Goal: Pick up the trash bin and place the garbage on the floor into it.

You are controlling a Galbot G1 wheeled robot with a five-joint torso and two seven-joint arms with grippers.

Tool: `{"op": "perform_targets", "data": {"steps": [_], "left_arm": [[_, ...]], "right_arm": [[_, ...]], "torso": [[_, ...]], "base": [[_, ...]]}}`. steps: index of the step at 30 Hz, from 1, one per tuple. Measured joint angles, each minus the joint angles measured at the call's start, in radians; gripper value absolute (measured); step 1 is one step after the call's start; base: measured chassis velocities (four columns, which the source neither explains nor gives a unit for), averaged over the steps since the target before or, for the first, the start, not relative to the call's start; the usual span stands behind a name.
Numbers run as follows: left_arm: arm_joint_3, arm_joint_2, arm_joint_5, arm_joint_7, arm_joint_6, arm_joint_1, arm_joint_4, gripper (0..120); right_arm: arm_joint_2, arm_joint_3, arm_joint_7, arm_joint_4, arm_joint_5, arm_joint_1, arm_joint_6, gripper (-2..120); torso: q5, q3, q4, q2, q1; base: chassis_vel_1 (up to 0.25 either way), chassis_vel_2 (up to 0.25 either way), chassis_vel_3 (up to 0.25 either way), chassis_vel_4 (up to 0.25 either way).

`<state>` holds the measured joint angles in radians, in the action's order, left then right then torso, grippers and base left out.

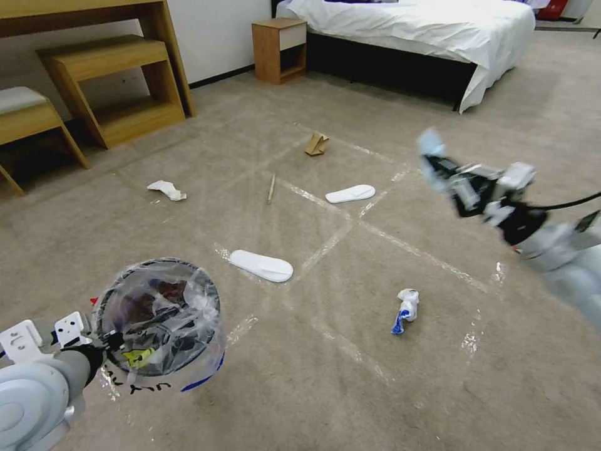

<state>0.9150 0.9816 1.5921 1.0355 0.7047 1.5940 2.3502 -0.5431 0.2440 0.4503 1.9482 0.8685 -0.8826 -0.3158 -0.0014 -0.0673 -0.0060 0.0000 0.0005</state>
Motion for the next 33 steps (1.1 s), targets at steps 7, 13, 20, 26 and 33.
{"op": "perform_targets", "data": {"steps": [7,13,20,26,33], "left_arm": [[-0.015,0.027,-0.039,-0.028,0.000,-0.007,-0.012,0],[-0.015,0.052,-0.068,-0.044,0.000,0.001,-0.017,0],[-0.004,0.072,-0.073,-0.046,0.001,0.007,-0.017,0],[-0.002,0.084,-0.079,-0.046,0.002,0.008,-0.019,0],[0.002,0.095,-0.085,-0.048,0.004,0.013,-0.020,0]], "right_arm": [[-0.170,-0.307,0.022,-0.094,-0.061,0.250,-0.006,0],[-0.341,-0.465,0.019,-0.213,-0.097,0.373,-0.011,0],[-0.540,-0.629,0.013,-0.351,-0.115,0.538,-0.015,0],[-0.686,-0.727,0.013,-0.409,-0.107,0.622,-0.015,0],[-0.773,-0.815,0.018,-0.461,-0.124,0.638,-0.023,0]], "torso": [[-0.0003,0.000,-0.0005,0.000,0.000],[-0.0001,0.000,0.0004,0.000,0.000],[-0.0003,0.000,-0.0003,0.000,0.000],[-0.0005,0.000,0.0002,0.000,0.000],[-0.0003,0.000,-0.0004,0.000,0.000]], "base": [[0.000,0.000,0.000,0.000],[0.000,0.000,0.000,0.000],[0.000,0.000,0.000,0.000],[0.000,0.000,0.000,0.000],[0.000,0.000,0.000,0.000]]}}
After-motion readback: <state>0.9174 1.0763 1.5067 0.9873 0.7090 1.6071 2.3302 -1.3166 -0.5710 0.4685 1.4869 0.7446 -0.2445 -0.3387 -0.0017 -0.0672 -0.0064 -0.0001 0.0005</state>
